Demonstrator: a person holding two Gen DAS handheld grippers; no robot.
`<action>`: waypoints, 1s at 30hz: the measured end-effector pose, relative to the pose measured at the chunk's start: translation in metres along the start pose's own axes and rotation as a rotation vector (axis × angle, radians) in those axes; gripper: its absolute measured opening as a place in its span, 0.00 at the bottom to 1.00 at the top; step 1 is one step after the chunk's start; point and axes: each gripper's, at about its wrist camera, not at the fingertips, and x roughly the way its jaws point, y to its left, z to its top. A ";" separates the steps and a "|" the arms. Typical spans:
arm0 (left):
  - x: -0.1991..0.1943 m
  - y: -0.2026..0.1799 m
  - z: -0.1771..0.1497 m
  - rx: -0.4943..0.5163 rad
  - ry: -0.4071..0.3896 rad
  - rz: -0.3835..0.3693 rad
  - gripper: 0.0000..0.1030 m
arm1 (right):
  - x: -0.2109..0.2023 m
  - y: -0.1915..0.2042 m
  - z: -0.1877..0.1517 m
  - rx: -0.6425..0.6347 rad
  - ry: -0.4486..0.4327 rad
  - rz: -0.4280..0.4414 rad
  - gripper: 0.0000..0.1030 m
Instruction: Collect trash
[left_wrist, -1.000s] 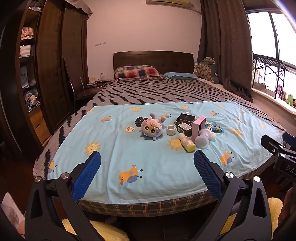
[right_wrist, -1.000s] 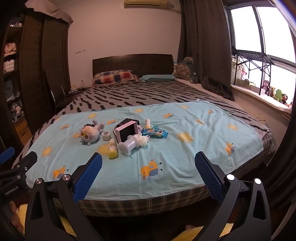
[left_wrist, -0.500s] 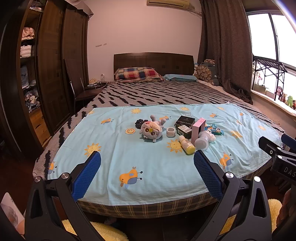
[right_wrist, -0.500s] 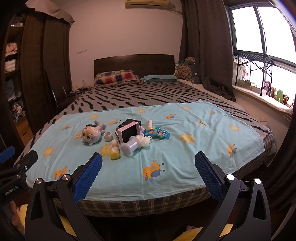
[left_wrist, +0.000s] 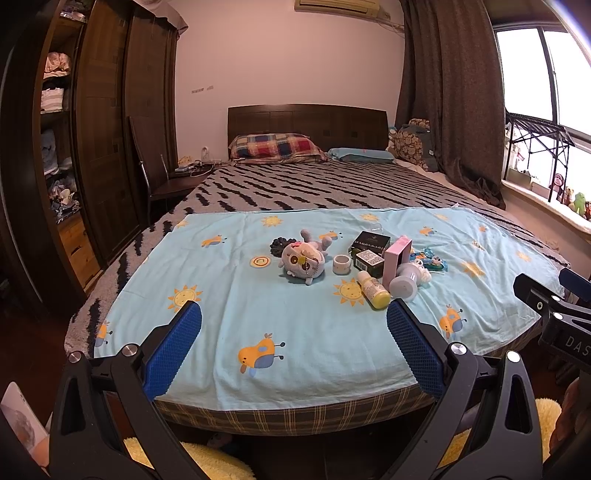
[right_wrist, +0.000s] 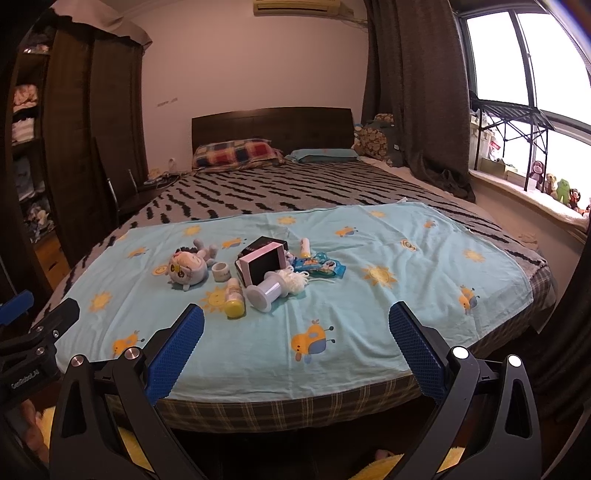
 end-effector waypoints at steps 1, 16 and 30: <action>0.000 0.000 0.000 -0.001 0.001 -0.001 0.92 | 0.000 0.000 0.000 0.002 0.000 0.002 0.97; 0.004 -0.003 -0.001 -0.005 0.000 -0.001 0.92 | 0.001 -0.001 -0.001 0.005 0.002 0.006 0.97; 0.018 0.001 -0.009 0.003 -0.012 -0.009 0.92 | 0.015 0.000 -0.007 -0.003 -0.028 0.032 0.97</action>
